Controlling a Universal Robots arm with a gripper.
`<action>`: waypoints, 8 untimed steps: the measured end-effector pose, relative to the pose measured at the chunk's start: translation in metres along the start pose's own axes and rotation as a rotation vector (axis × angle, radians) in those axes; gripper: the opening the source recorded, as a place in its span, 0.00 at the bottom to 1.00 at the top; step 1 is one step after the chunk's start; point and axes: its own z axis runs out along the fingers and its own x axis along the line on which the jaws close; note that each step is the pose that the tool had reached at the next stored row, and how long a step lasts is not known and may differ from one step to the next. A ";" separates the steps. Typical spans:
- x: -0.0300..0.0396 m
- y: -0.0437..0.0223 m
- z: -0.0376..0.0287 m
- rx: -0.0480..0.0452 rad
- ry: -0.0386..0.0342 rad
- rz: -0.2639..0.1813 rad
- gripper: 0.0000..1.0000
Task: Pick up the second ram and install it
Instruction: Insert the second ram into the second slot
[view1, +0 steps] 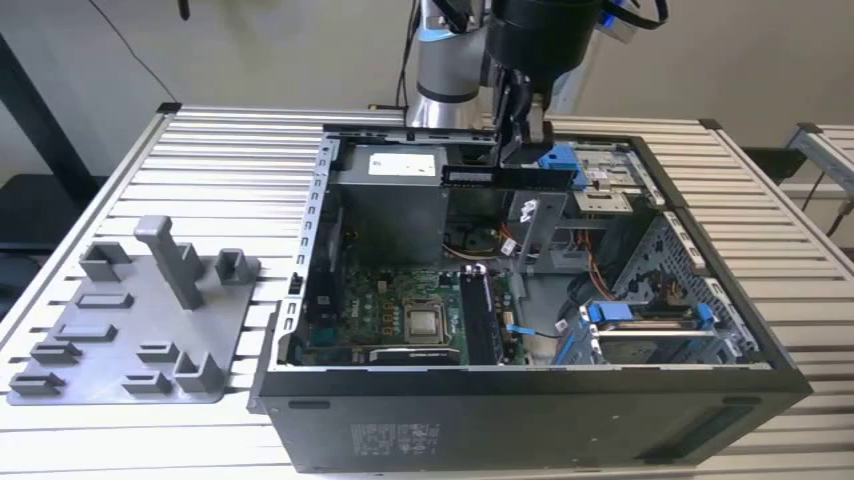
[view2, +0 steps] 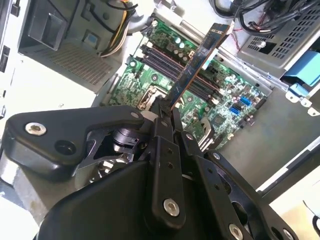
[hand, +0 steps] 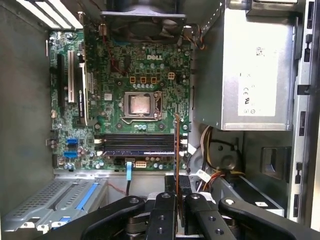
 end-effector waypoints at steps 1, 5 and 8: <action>0.0000 0.0000 0.0001 0.0006 0.0001 0.011 0.14; 0.0000 0.0000 0.0003 0.0029 0.0004 0.053 0.14; 0.0000 0.0000 0.0005 0.0049 0.0007 0.089 0.14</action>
